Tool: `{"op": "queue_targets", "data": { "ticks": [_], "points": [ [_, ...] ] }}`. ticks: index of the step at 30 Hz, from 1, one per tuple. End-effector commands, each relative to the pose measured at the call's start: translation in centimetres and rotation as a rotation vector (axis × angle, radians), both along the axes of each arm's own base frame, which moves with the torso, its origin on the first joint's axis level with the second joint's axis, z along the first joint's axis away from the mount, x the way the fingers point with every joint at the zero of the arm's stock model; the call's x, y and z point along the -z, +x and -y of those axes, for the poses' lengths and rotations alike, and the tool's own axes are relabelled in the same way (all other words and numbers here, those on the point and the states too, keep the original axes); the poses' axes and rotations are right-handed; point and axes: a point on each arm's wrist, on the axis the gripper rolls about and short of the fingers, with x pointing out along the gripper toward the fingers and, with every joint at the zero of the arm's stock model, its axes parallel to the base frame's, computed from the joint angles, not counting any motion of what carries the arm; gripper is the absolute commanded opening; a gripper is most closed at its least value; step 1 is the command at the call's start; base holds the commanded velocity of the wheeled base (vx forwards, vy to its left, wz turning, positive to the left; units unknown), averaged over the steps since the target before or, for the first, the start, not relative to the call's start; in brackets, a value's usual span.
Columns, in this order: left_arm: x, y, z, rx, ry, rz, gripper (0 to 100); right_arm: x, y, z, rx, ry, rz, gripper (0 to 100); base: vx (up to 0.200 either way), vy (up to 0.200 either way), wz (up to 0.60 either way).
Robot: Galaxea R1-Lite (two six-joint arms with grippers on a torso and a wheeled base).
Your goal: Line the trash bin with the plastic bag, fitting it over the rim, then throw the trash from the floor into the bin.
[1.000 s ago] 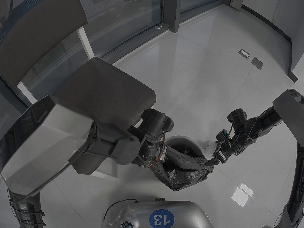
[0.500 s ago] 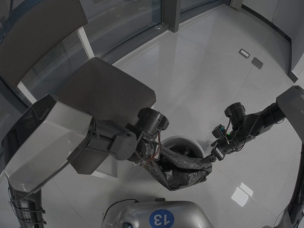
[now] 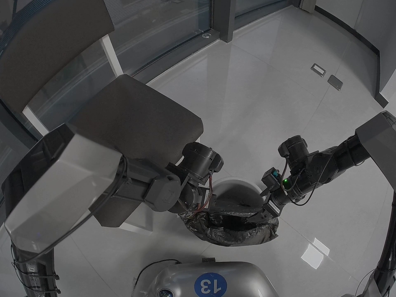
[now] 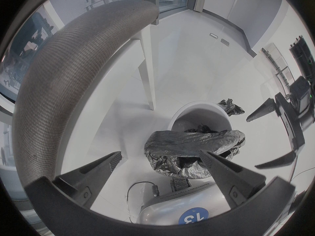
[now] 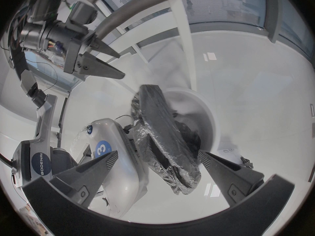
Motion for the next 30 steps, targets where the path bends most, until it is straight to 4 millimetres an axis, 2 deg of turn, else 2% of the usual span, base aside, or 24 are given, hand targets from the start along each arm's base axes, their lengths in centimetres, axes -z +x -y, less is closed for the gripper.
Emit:
{"op": "queue_targets", "data": {
  "ticks": [1,6,13,30],
  "points": [
    [-0.3,-0.2,0.1,0.0,-0.003,0.009,100,0.1,-0.6,-1.1,-0.036,-0.002,-0.003,100,0.0,0.0,0.0],
    [-1.4,-0.7,0.3,0.002,-0.009,0.035,100,0.6,-0.5,-1.4,-0.056,-0.012,-0.007,100,0.0,0.0,0.0],
    [-4.0,-1.8,0.7,0.028,-0.046,0.089,100,2.9,-0.2,-2.0,-0.095,-0.046,-0.032,100,0.0,0.0,0.0],
    [-6.4,-3.4,1.4,0.048,-0.074,0.149,100,6.8,2.9,-2.9,-0.078,-0.062,-0.029,100,0.0,0.0,0.0]
  ]
}}
